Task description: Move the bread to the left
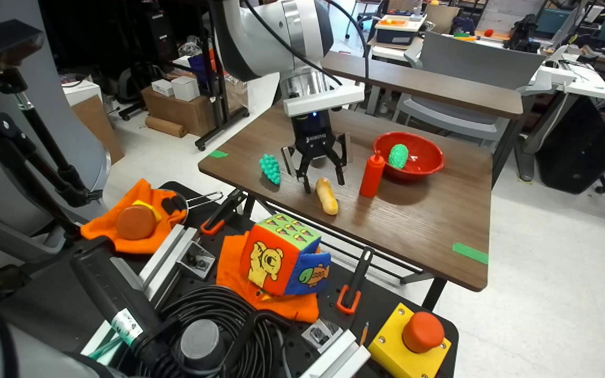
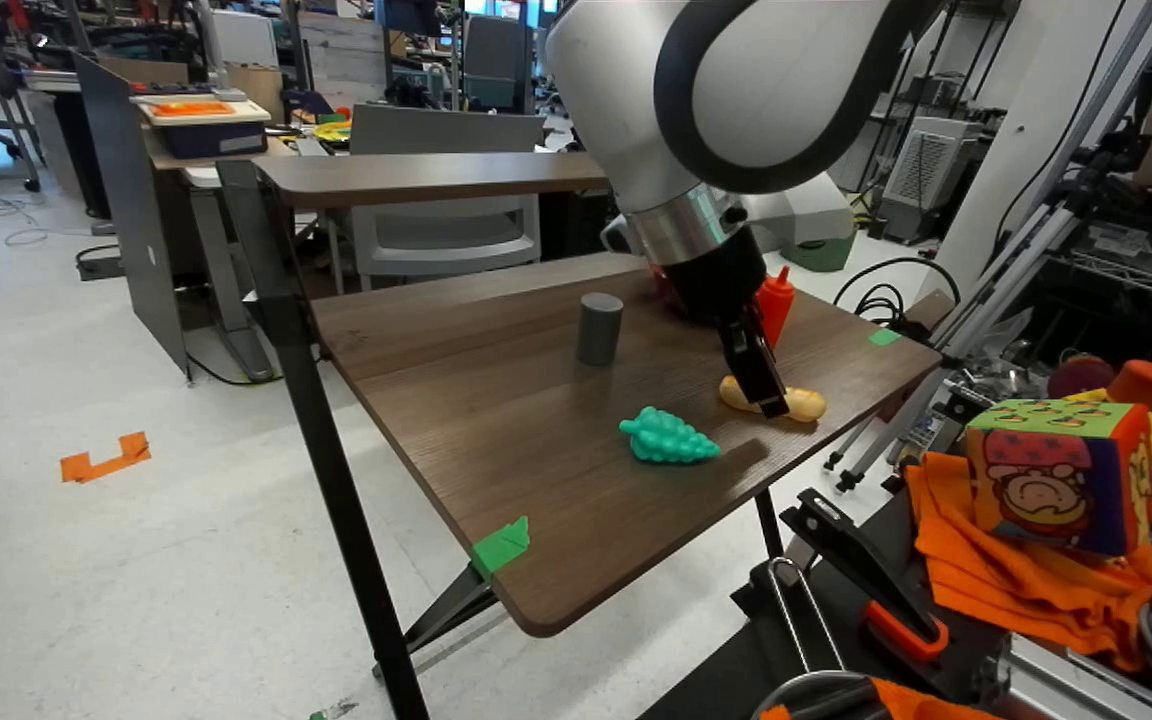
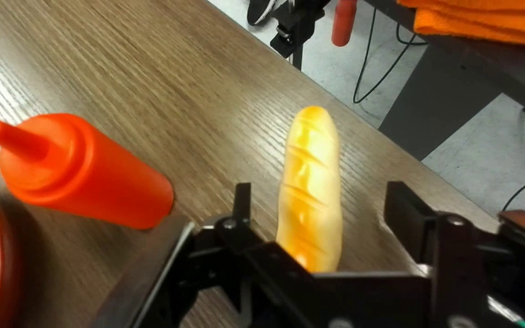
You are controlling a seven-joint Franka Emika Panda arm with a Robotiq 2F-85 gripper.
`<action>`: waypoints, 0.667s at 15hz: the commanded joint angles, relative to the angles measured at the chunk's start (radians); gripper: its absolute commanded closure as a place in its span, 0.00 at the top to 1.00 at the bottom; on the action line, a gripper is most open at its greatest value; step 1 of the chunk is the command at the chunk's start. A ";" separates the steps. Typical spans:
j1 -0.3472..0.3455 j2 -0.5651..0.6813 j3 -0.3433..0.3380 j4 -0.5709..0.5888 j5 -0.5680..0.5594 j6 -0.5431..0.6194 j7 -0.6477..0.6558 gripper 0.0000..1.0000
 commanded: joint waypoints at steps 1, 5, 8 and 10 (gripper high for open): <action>-0.060 -0.175 0.035 -0.089 0.090 -0.009 -0.088 1.00; -0.069 -0.196 0.026 -0.057 0.165 -0.032 -0.097 1.00; -0.104 -0.305 0.030 -0.100 0.220 -0.048 -0.128 1.00; -0.105 -0.313 0.032 -0.115 0.225 -0.047 -0.129 1.00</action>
